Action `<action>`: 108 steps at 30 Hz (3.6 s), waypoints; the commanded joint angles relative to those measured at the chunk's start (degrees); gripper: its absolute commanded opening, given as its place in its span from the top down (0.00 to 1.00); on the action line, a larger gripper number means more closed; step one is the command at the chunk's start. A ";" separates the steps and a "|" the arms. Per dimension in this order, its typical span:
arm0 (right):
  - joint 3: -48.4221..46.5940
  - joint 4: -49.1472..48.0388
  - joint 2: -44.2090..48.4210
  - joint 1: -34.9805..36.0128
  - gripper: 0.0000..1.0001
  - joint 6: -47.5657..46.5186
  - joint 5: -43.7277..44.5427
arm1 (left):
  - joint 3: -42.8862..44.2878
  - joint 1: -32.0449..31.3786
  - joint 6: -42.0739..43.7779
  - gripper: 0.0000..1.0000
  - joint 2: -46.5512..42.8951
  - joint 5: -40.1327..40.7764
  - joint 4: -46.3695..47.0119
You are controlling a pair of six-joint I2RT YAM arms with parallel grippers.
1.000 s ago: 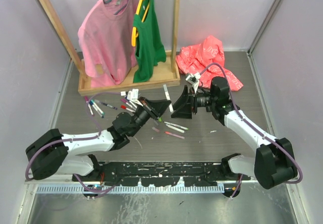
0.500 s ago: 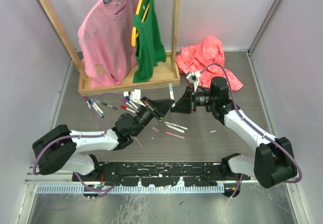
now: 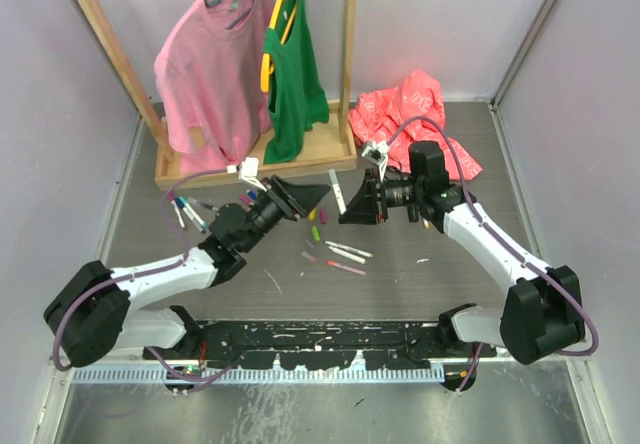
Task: Open the pen caps
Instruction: Pick up the pen from the center of the board, then open the pen cap from the pen, then place the pen cap at the center of the board.
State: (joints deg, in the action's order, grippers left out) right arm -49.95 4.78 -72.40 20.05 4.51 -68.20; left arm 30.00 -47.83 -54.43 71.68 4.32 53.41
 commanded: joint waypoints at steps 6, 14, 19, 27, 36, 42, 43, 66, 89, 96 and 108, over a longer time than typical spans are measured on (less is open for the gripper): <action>-6.93 18.14 -2.93 0.33 0.94 -18.22 -1.97 | 6.88 7.16 -2.33 0.34 -3.86 -21.63 -10.77; -8.10 21.74 -4.51 1.10 0.94 -21.04 -1.84 | 10.00 8.37 -0.73 0.38 -1.60 -25.94 -12.24; -9.64 25.34 -5.82 2.15 0.94 -24.36 -0.97 | 11.40 9.37 -0.94 0.46 0.55 -26.04 -12.44; -10.30 26.49 -6.67 2.41 0.92 -24.89 -0.42 | 12.25 9.62 -1.73 0.90 4.21 -28.26 -11.47; -10.62 24.49 -6.49 1.72 0.42 -20.95 -3.99 | 8.38 9.00 -1.17 1.00 4.16 -27.25 -6.14; -6.79 14.43 -5.14 1.31 0.41 -11.73 -5.24 | 4.29 4.84 0.65 1.00 4.63 -19.27 1.34; -6.16 12.85 -4.84 1.32 0.41 -10.36 -5.11 | 3.64 4.17 0.91 1.00 4.82 -17.85 2.84; -6.26 14.60 -6.37 1.98 0.99 -12.01 -2.99 | -1.11 2.63 8.13 1.00 -0.49 -0.74 10.41; -7.74 31.11 -7.17 0.50 0.99 -31.36 48.48 | -7.16 19.45 4.40 1.00 -37.73 -0.61 -37.67; -0.49 30.38 -3.58 -5.17 0.97 -29.63 55.30 | -11.17 19.44 -3.97 1.00 -46.32 0.69 -60.57; 0.76 33.25 -9.66 -5.44 0.94 -30.31 51.82 | -5.74 19.45 -14.94 1.00 -28.70 5.84 -75.72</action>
State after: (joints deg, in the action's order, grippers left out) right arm -49.17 36.86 -81.47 14.41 -24.95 -14.94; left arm 21.06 -28.75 -65.93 38.24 9.26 -19.11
